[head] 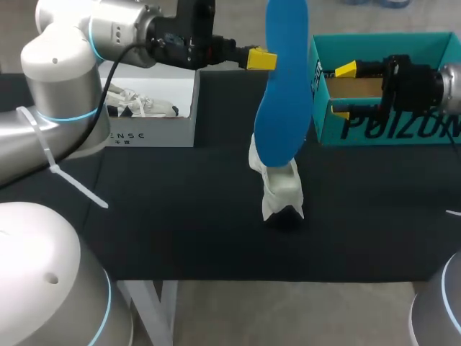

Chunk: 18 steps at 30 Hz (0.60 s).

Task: Take the shoe out of the shoebox, open the shoe tongue, remove and reinsert the insole, then place the shoe into the shoebox

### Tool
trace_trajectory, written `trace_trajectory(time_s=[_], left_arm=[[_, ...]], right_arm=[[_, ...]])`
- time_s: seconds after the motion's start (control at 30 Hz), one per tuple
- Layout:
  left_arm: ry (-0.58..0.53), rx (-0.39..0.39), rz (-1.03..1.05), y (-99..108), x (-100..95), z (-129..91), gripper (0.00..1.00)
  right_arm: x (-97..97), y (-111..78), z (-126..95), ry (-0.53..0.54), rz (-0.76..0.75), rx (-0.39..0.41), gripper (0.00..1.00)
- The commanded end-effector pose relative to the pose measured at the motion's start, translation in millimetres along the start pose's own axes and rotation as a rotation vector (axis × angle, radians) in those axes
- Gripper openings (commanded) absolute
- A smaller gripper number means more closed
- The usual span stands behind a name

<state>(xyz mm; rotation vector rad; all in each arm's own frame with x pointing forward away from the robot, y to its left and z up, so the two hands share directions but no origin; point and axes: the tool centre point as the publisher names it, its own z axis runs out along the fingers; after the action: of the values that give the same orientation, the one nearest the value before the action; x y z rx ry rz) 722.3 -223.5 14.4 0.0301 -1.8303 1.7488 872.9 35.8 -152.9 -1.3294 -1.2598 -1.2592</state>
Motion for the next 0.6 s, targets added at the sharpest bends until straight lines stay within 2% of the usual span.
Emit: trace_trajectory(time_s=[0.03, 0.07, 0.1, 0.5, 0.53, 0.57, 0.6], left_arm=[[0.11, -0.022, 0.915, -5.6, -28.2, 4.7, 0.0], [0.114, -0.021, 0.973, -7.0, -34.1, 5.7, 0.0], [0.083, -0.01, 0.944, -9.3, -38.5, 6.8, 0.0], [0.083, -0.01, 0.944, -9.3, -38.5, 6.8, 0.0], [0.085, -0.036, 1.059, -7.7, -41.1, 4.2, 0.0], [0.095, -0.053, 1.259, -5.3, -46.8, 2.2, 0.0], [0.102, -0.101, 1.394, -3.5, -51.3, 0.1, 0.0]], right_arm=[[-0.7, 0.6, 0.9, -0.001, 0.0, 0.0, 1.0], [-0.7, 0.6, 0.9, -0.001, 0.0, 0.0, 1.0], [-0.7, 0.6, 0.9, -0.001, 0.0, 0.0, 1.0], [-0.7, 0.6, 0.9, -0.001, 0.0, 0.0, 1.0], [-0.7, 0.6, 0.9, -0.001, 0.0, 0.0, 1.0], [-0.7, 0.6, 0.9, -0.001, 0.0, 0.0, 1.0], [-0.7, 0.6, 0.9, -0.001, 0.0, 0.0, 1.0]])
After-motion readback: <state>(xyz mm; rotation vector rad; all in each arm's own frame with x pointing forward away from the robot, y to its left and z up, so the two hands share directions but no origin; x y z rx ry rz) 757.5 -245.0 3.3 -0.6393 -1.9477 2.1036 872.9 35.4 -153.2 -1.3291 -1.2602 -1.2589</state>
